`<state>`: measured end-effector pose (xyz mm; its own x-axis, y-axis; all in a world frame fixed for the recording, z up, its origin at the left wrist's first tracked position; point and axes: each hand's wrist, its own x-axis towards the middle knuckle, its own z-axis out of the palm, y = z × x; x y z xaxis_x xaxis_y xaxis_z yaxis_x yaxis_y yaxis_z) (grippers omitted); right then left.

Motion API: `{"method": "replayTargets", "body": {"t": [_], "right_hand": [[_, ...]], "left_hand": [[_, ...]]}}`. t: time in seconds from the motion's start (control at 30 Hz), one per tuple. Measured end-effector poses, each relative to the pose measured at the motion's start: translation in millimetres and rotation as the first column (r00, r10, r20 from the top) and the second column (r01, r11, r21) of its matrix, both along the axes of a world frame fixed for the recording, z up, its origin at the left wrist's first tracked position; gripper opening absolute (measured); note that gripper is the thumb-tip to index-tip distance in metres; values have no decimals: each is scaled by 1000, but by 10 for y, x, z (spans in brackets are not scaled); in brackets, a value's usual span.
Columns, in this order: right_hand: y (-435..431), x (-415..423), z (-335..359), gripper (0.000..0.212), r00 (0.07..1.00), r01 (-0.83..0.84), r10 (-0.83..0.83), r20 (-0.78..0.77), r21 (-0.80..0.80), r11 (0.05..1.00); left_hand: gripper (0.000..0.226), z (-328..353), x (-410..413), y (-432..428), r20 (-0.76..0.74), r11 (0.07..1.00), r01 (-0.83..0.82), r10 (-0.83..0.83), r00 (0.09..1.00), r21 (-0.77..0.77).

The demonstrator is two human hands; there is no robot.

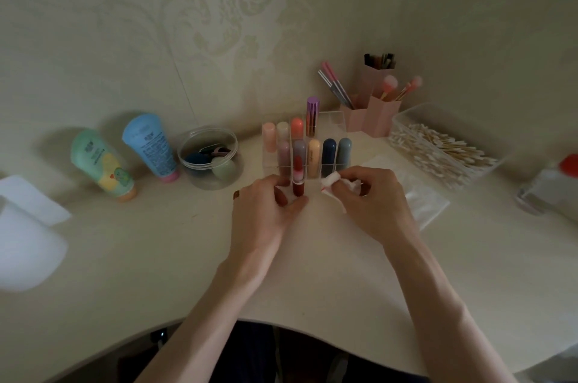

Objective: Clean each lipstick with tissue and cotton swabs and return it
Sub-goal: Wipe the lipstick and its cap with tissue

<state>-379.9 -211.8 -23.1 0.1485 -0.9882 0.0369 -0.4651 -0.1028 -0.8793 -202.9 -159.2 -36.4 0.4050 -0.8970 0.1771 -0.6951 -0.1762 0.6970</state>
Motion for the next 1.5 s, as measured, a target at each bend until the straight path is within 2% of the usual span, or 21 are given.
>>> {"method": "replayTargets", "body": {"t": [0.1, 0.2, 0.27, 0.33, 0.4, 0.5, 0.57, 0.63, 0.7, 0.73, 0.77, 0.93, 1.03, 1.23, 1.4, 1.5], "right_hand": [[-4, 16, 25, 10, 995, -82, 83, -51, 28, 996], [42, 52, 81, 15, 958, -273, 276, -77, 46, 961], [100, 79, 119, 11, 907, -414, 414, -75, 21, 910], [154, 112, 139, 14, 866, -497, 497, -56, 25, 868], [187, 155, 123, 15, 843, -536, 537, -41, 36, 844], [224, 205, 84, 9, 835, -543, 543, -84, 27, 839], [248, 235, 69, 7, 858, -507, 505, -100, -4, 862], [267, 281, 39, 8, 865, -495, 480, -148, -87, 865], [283, 332, -25, 8, 857, -504, 470, -213, -151, 850], [292, 354, -40, 7, 864, -488, 450, -226, -156, 859], [293, 368, -55, 6, 880, -459, 424, -215, -156, 875], [288, 409, -100, 8, 969, -241, 249, -1, -259, 935], [335, 441, -102, 10, 957, -197, 248, 150, -290, 937], [414, 487, -117, 17, 948, -94, 189, 255, -344, 934], [406, 554, -172, 5, 920, -170, 273, 281, -341, 925], [382, 594, -235, 24, 904, -253, 326, 278, -269, 929]], "left_hand": [[26, 24, 46, 211, 41, 998, -8, 11, 999, -67], [15, 39, 220, 444, 159, 962, -52, 97, 983, -269], [17, 0, 377, 524, 242, 934, -99, 190, 952, -344], [30, -53, 518, 533, 295, 955, -102, 187, 937, -280], [40, -93, 615, 501, 298, 983, -41, 95, 950, -182], [29, -96, 676, 424, 265, 990, -2, 40, 963, -144], [17, -71, 669, 398, 181, 985, -42, 72, 981, -166], [16, -20, 640, 405, -111, 982, -58, 38, 993, -181], [20, 58, 604, 429, -477, 981, -21, -75, 876, -193], [22, 86, 587, 445, -573, 979, -2, -118, 811, -205], [23, 96, 578, 459, -606, 977, 19, -146, 782, -210], [24, 68, 565, 480, -614, 975, 75, -190, 766, -208], [26, 65, 562, 492, -628, 968, 95, -225, 745, -233], [29, 68, 546, 505, -622, 966, 64, -212, 754, -252], [27, 64, 553, 488, -637, 963, 53, -215, 740, -263], [27, 61, 575, 488, -679, 964, -17, -173, 714, -264]]}}
